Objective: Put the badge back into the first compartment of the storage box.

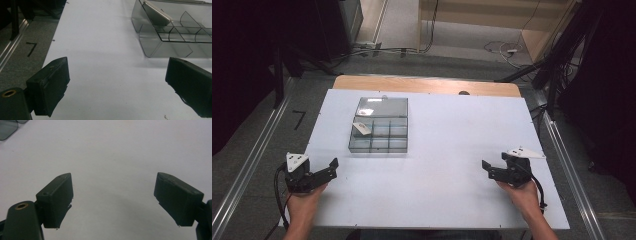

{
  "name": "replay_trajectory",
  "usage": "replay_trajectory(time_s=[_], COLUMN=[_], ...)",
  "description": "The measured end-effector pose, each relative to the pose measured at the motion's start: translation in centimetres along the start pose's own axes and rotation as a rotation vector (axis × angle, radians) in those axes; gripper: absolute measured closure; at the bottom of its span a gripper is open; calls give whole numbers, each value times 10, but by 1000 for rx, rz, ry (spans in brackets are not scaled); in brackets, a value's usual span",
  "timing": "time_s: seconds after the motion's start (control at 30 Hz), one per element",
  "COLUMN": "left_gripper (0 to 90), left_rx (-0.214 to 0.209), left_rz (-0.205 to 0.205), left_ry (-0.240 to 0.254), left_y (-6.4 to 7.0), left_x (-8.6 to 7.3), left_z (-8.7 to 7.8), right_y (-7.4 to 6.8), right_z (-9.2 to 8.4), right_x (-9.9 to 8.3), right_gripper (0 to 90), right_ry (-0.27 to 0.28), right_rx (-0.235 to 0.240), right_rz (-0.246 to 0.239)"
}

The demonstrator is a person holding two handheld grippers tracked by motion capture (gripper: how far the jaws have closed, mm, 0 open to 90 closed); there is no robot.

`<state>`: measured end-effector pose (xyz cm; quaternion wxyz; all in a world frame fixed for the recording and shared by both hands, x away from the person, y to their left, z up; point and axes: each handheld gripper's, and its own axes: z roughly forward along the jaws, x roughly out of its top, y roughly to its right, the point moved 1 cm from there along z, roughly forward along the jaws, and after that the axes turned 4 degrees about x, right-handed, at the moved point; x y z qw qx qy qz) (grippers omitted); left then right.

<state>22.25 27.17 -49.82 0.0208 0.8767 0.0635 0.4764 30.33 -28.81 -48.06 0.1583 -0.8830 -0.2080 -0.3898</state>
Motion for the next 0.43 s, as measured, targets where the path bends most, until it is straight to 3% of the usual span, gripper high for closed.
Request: replay_trajectory(time_s=[0.23, 0.43], left_gripper=[59, 62], left_rx=[2, 3], left_rz=[9, -2], left_ry=[-12, -55], left_y=[1, -1], left_x=[-1, -5], left_z=[2, 5], right_y=[16, 23], right_z=[-12, -21], right_x=[-11, -22], right_gripper=[146, 146], right_ry=[2, 3], right_rx=[-35, -49], right_rz=[25, 45])
